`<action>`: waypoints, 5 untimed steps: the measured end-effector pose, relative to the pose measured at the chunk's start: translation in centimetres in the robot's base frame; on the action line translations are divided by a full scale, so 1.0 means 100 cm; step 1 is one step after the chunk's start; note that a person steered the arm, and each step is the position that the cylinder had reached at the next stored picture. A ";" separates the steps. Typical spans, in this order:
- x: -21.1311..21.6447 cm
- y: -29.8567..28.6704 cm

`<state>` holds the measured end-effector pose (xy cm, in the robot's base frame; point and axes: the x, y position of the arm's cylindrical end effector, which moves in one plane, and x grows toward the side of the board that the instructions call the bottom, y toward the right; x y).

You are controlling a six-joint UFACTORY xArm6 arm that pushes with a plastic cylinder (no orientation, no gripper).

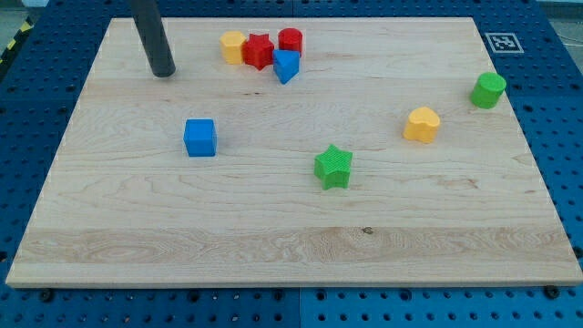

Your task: Move your arm to the left of the blue triangle

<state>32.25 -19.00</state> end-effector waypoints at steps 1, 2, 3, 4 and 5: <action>0.007 0.000; 0.019 0.007; 0.026 0.023; 0.026 0.047; 0.026 0.053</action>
<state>34.82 -13.71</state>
